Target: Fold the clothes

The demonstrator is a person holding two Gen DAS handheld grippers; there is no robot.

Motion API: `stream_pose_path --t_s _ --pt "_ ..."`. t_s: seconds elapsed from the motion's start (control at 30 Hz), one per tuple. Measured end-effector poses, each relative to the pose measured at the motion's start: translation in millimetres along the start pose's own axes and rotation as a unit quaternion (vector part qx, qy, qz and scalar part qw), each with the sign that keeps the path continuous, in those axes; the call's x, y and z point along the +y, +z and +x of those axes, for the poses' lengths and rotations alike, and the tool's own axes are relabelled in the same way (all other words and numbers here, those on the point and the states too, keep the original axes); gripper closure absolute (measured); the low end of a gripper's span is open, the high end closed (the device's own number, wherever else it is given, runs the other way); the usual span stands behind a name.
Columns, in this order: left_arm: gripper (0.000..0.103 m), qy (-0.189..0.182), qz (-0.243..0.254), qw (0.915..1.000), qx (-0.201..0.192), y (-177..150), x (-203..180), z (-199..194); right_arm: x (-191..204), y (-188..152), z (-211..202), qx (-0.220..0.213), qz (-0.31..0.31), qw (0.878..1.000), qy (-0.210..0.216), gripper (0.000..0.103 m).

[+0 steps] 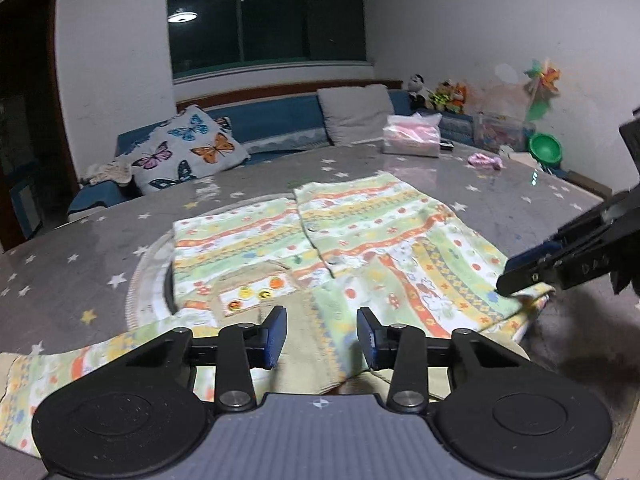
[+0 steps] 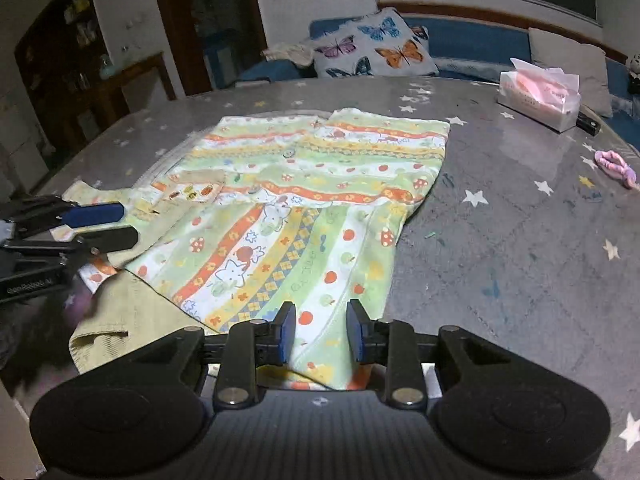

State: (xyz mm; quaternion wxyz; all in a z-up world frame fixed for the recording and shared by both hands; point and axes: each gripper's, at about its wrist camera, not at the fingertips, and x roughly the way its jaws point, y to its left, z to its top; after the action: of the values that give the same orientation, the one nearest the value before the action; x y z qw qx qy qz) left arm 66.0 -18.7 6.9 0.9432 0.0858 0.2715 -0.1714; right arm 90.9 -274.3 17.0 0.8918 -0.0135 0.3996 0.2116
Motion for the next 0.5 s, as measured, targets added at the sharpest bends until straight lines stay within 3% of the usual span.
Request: stream_pose_path --t_s 0.1,0.3,0.5 --pt "0.063 -0.002 0.007 0.9999 0.01 0 -3 8 -6 1 -1 -0.008 0.001 1.0 -0.002 0.069" --pt "0.063 -0.001 0.01 0.9997 0.022 3 -4 22 -9 31 17 -0.04 -0.004 0.999 0.003 0.069" --pt "0.066 0.018 0.01 0.999 0.039 -3 5 32 -17 31 40 -0.027 -0.001 1.0 -0.014 0.071"
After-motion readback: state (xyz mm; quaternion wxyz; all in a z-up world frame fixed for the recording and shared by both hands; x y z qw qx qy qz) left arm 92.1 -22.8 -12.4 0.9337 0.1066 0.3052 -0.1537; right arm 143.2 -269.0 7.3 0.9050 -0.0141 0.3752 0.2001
